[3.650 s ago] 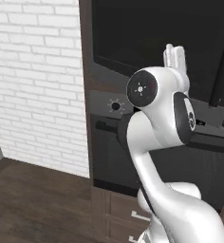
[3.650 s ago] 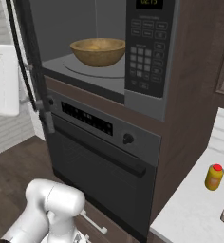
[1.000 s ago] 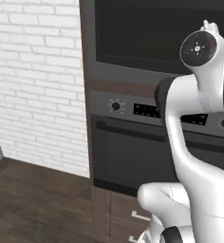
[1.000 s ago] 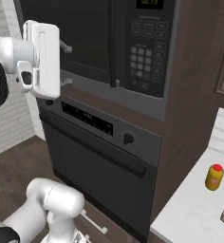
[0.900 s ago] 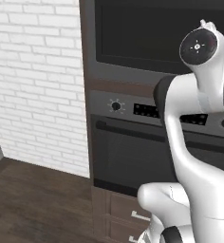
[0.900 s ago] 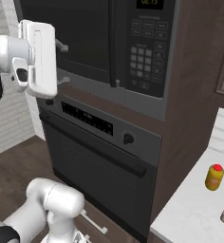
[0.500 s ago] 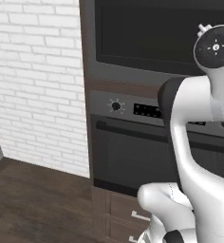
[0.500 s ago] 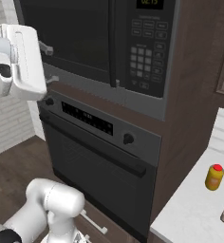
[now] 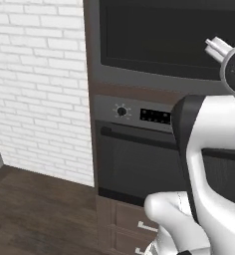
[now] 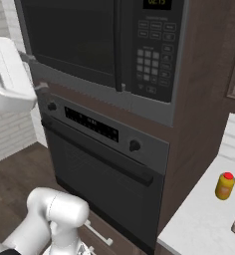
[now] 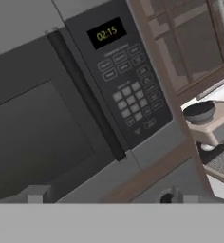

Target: Pick the potato from the sink and place it in the bowl. Then pick the bowl and place it in the microwave. Then close the microwave door and press the start button.

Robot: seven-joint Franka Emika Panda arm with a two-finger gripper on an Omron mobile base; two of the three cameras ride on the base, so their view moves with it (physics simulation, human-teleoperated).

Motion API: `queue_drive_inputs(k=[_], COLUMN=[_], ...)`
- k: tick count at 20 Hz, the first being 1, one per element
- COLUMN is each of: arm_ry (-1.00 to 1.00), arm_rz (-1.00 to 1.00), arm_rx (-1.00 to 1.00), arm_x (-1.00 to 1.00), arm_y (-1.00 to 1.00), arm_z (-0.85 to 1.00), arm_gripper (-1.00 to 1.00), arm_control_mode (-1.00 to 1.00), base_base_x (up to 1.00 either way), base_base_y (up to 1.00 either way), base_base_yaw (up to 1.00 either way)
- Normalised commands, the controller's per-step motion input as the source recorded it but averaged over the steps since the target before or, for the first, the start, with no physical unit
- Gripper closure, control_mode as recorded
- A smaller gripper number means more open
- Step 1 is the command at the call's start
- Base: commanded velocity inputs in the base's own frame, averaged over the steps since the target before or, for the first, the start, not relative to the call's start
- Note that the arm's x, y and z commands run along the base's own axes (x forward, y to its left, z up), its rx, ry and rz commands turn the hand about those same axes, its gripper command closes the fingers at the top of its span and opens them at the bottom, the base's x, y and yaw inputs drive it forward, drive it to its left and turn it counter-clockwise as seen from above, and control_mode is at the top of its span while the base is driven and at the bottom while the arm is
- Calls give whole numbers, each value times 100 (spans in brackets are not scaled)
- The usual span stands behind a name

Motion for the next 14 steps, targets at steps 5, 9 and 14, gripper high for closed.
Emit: queue_drive_inputs(k=[5,9,14], arm_ry=[2,4,12], arm_rz=[3,1,7], arm_rx=[-12,-1,-3], arm_x=[-12,-8,-6], arm_y=[49,1,-27], arm_z=[0,0,-40], arm_gripper=[-100,-100,-100], arm_control_mode=[-100,-100,-100], base_base_x=[0,0,0], base_base_y=[0,0,0], base_base_yaw=[0,0,0])
